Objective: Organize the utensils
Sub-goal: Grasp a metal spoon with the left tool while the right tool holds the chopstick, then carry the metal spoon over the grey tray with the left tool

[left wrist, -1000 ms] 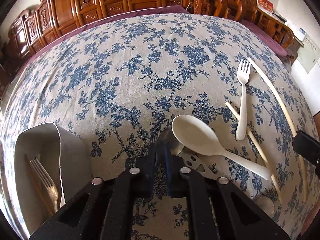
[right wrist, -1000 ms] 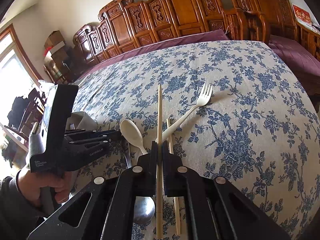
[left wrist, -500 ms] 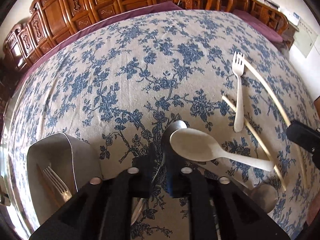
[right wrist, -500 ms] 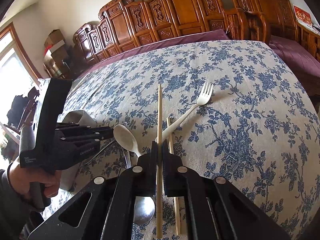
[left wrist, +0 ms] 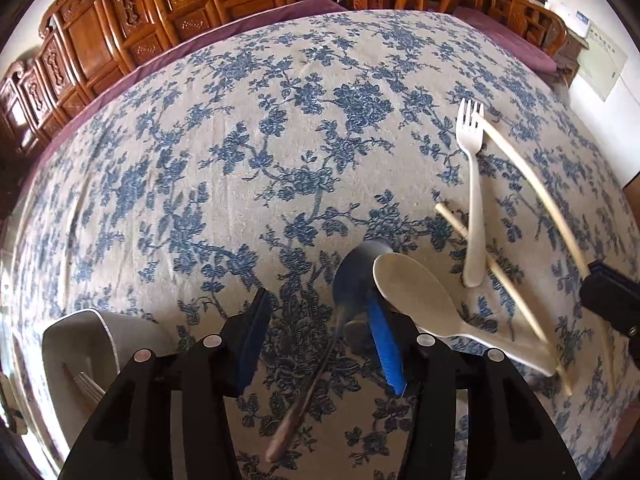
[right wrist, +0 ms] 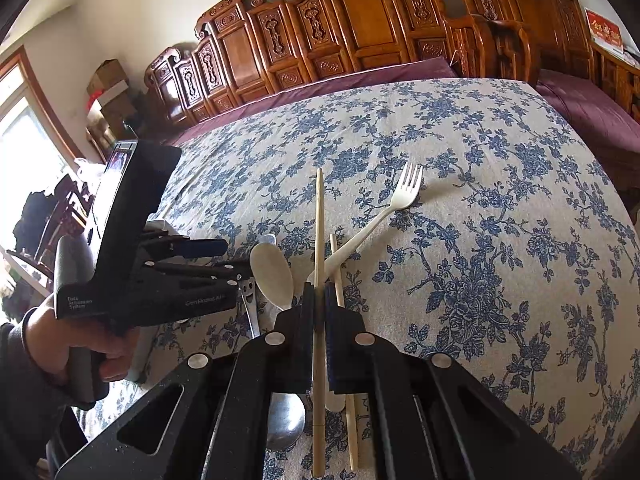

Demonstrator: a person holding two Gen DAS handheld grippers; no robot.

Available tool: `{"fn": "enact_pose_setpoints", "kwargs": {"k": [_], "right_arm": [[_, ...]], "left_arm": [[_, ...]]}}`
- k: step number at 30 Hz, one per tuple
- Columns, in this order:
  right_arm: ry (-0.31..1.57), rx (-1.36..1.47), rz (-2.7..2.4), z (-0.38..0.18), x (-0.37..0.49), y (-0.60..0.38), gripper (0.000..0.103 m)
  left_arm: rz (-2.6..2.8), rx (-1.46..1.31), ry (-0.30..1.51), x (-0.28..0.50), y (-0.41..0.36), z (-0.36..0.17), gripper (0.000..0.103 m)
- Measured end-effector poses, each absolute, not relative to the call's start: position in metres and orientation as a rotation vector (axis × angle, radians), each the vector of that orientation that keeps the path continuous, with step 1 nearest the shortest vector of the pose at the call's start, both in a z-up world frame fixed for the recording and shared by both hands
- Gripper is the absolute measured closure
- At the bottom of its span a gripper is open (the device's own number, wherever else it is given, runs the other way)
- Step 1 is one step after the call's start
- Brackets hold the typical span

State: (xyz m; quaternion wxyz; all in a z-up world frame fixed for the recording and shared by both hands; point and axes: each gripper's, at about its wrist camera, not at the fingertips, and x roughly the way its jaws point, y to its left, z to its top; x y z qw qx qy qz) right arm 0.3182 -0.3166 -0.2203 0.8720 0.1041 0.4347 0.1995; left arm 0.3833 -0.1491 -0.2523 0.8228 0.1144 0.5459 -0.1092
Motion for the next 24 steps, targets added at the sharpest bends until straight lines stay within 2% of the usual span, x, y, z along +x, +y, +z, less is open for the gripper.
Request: {"fn": "enact_pose_setpoints", "kwargs": {"k": [13, 15, 16, 24], "right_arm": [[0.911, 0.213, 0.415, -0.22, 0.319, -0.317, 0.097], [0.912, 0.212, 0.416, -0.22, 0.319, -0.317, 0.097], [0.913, 0.212, 0.415, -0.221, 0.318, -0.317, 0.097], [0.908, 0.198, 0.416, -0.217, 0.317, -0.313, 0.097]], "left_arm": [[-0.273, 0.246, 1.148, 0.392, -0.164, -0.256, 0.054], [-0.294, 0.225, 1.151, 0.392, -0.162, -0.256, 0.065], [-0.305, 0.215, 1.152, 0.392, -0.162, -0.255, 0.075], [-0.291, 0.218, 1.105, 0.374, -0.154, -0.241, 0.076]]}}
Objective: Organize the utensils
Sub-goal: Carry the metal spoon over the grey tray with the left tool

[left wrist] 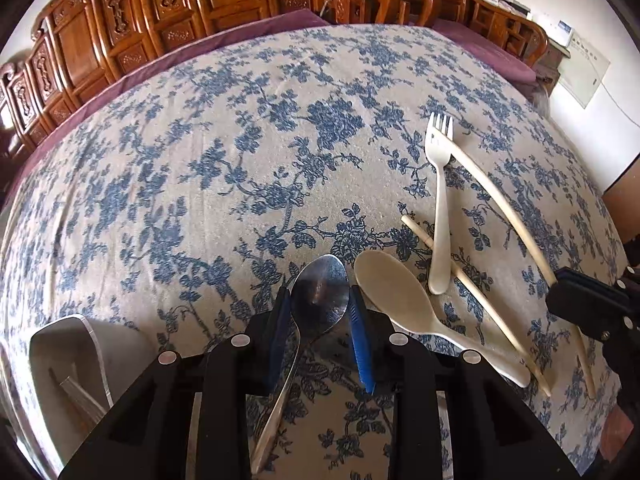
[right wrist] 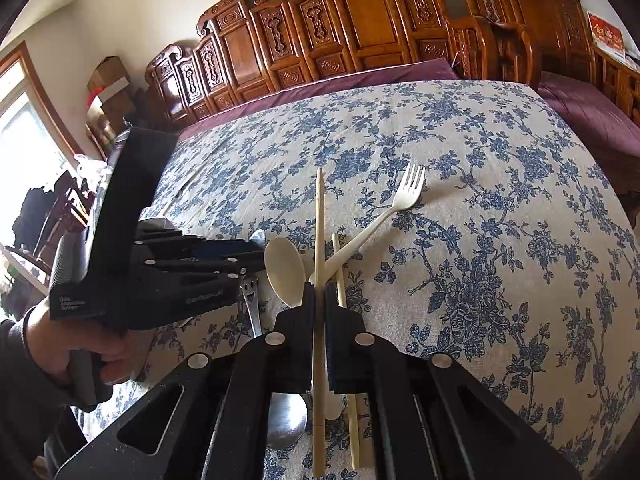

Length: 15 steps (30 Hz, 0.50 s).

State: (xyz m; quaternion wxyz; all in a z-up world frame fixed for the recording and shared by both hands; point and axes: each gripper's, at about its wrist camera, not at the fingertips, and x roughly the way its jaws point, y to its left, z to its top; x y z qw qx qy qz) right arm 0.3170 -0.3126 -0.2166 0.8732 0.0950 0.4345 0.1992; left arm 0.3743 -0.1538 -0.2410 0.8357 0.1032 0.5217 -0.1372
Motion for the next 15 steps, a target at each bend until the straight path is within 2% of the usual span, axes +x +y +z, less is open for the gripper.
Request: {"fn": "enact_pose_setpoints", "kwargs": {"k": [15], "right_arm": [[0.861, 0.13, 0.417, -0.198, 0.3, -0.295, 0.097]], "left_arm": [[-0.29, 0.109, 0.828, 0.289, -0.122, -0.161, 0.076]]}}
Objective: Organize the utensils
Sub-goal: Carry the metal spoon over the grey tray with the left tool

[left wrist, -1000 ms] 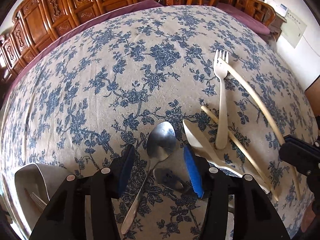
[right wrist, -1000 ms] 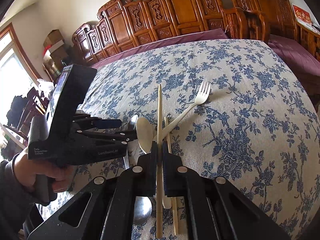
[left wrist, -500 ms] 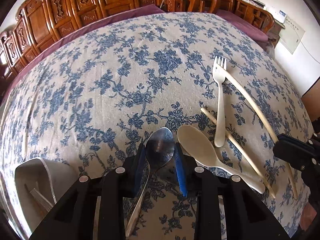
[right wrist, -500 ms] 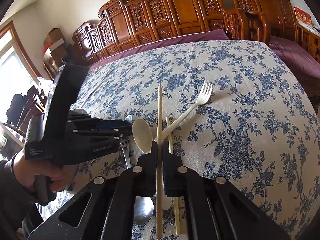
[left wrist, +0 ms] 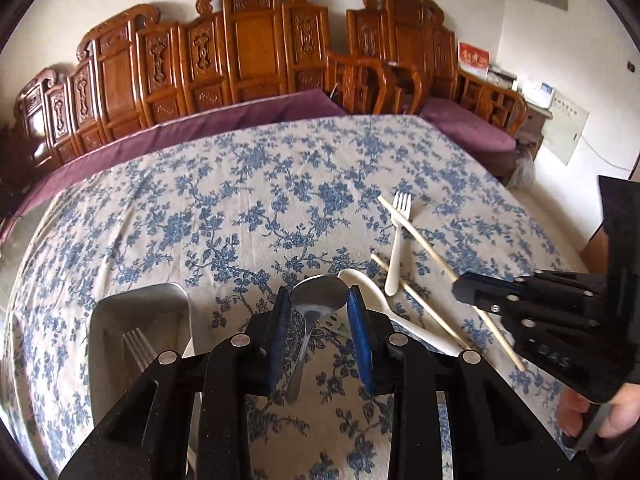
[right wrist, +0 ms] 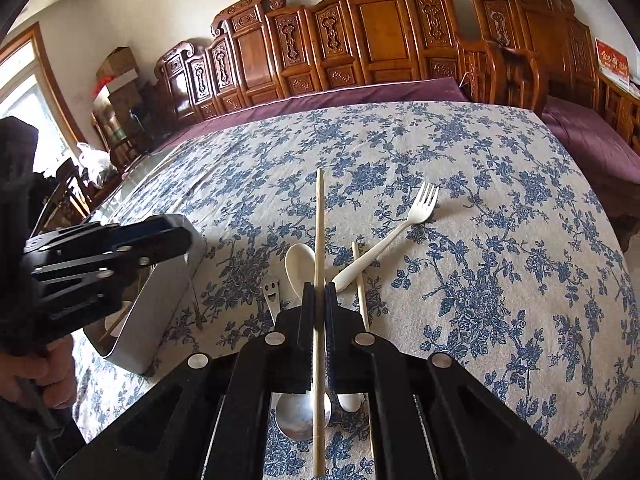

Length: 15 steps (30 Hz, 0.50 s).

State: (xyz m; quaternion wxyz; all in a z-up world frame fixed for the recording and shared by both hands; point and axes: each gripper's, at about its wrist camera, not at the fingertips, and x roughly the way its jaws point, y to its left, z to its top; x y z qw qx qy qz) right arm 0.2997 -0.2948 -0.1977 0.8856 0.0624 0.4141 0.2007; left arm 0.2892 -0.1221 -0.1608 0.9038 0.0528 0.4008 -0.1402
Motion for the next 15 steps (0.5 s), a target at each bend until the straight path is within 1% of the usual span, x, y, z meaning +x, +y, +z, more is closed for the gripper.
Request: {"fn": "enact_pose_setpoints", "kwargs": {"k": [7, 15], "right_arm": [[0.858, 0.115, 0.412, -0.197, 0.296, -0.292, 0.097], [0.823, 0.102, 0.454, -0.185, 0.285, -0.273, 0.097]], "left_arm": [[-0.284, 0.062, 0.765, 0.266, -0.111, -0.143, 0.076], [-0.27, 0.009, 0.718, 0.244, -0.084, -0.112, 0.076]]}}
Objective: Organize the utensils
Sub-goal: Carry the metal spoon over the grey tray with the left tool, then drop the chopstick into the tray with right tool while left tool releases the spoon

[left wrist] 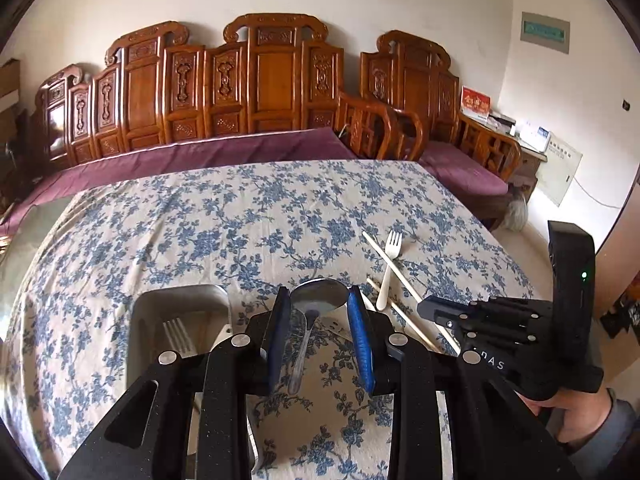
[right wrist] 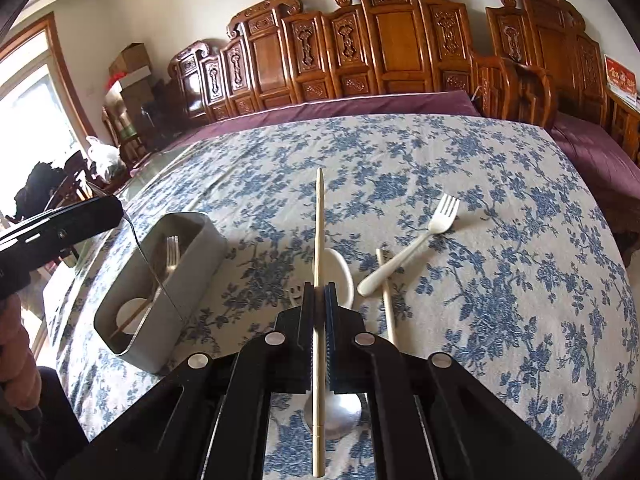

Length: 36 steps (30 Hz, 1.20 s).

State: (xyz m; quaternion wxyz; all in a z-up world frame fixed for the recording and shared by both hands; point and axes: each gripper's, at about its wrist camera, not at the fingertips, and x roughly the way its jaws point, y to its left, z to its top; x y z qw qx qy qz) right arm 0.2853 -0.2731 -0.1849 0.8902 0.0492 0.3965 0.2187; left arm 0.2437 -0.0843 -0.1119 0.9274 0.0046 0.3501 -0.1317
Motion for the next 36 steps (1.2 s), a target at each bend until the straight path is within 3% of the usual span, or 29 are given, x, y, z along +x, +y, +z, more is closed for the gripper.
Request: {"fn": "enact_pose_setpoints", "kwargs": {"k": [11, 25, 33, 36], "right_arm": [[0.772, 0.066, 0.533, -0.165, 0.255, -0.229, 0.097], [0.769, 0.032, 0.577, -0.163, 0.245, -0.196, 0.097], [0.755, 0.038, 0.601, -0.151, 0.237, -0.181, 0.097], [0.756, 0.026, 0.603, -0.15, 0.239, -0.167, 0.097]], "left_arm": [[-0.199, -0.011, 0.739, 0.216, -0.016, -0.097, 0.076], [-0.116, -0.009, 0.967, 0.24, 0.035, -0.165, 0.076], [-0.118, 0.0, 0.98, 0.264, 0.035, -0.187, 0.076], [-0.126, -0.017, 0.971, 0.266, 0.04, -0.191, 0.069]]}}
